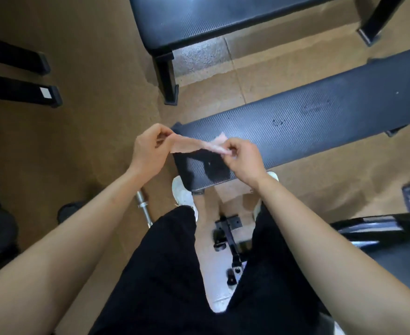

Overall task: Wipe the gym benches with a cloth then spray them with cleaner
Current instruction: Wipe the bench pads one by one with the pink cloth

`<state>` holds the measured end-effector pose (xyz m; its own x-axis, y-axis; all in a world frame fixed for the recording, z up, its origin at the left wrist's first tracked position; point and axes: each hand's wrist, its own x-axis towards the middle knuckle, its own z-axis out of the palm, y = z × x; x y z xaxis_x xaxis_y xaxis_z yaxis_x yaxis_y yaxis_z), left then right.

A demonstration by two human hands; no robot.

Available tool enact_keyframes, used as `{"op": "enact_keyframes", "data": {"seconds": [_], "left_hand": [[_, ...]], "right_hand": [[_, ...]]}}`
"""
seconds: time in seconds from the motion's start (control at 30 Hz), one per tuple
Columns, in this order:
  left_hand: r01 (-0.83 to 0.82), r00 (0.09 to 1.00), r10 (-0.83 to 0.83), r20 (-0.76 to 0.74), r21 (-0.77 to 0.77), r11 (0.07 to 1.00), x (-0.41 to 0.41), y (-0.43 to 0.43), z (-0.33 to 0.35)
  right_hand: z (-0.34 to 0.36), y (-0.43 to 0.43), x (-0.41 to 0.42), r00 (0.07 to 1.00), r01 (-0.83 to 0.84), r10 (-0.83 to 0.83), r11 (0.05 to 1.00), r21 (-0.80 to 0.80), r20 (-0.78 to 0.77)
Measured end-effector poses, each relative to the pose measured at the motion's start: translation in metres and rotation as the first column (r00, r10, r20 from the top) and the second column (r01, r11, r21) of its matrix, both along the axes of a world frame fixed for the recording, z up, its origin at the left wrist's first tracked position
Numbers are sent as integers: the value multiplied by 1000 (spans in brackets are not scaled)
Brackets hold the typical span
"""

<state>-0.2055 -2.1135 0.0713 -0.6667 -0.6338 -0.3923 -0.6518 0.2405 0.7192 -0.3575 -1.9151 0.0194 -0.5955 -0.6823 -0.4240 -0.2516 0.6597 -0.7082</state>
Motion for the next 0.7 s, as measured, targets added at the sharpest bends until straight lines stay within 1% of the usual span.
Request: {"op": "enact_keyframes", "data": {"seconds": [0.07, 0.17, 0.23, 0.27, 0.3, 0.37, 0.4, 0.43, 0.47, 0.5, 0.53, 0.6, 0.63, 0.7], "left_hand": [[-50, 999, 50, -3, -35, 998, 6, -1, -15], [-149, 988, 151, 14, -112, 983, 29, 21, -51], [-156, 982, 167, 84, -121, 980, 42, 46, -86], [-131, 978, 146, 150, -107, 986, 51, 59, -109], [-92, 963, 110, 245, -86, 992, 59, 72, -130], [31, 883, -27, 469, -1, 1000, 73, 93, -166], [87, 840, -89, 536, 30, 996, 75, 100, -179], [124, 819, -115, 563, 22, 992, 74, 104, -190], [171, 825, -127, 551, -29, 985, 71, 105, -198], [236, 846, -152, 511, -103, 966, 66, 105, -207], [312, 865, -197, 461, -186, 932, 61, 103, -214], [455, 869, -328, 370, -338, 824, 52, 96, -230], [524, 846, -404, 348, -401, 751, 48, 91, -238], [693, 721, -566, 400, -419, 587, 40, 85, -253]], "right_hand": [[-12, -13, -9, 992, -91, 87, 995, -46, -89], [-39, -18, -6, 951, -264, 256, 964, -24, -175], [-68, -9, -5, 907, -369, 370, 928, 42, -201], [-85, -1, -4, 880, -421, 431, 902, 96, -199], [-100, 7, -2, 846, -482, 505, 862, 160, -171], [-127, 23, 0, 753, -618, 656, 729, 295, -43], [-137, 32, 1, 713, -664, 701, 665, 343, 20], [-146, 40, 2, 700, -679, 712, 637, 365, 60], [-153, 48, 3, 718, -665, 692, 651, 367, 73], [-159, 56, 4, 752, -631, 655, 686, 362, 68], [-165, 64, 5, 792, -583, 609, 732, 352, 46], [-175, 77, 7, 867, -457, 497, 824, 336, -41], [-179, 82, 8, 894, -384, 438, 860, 335, -99], [-186, 89, 8, 923, -238, 322, 908, 344, -211]]}}
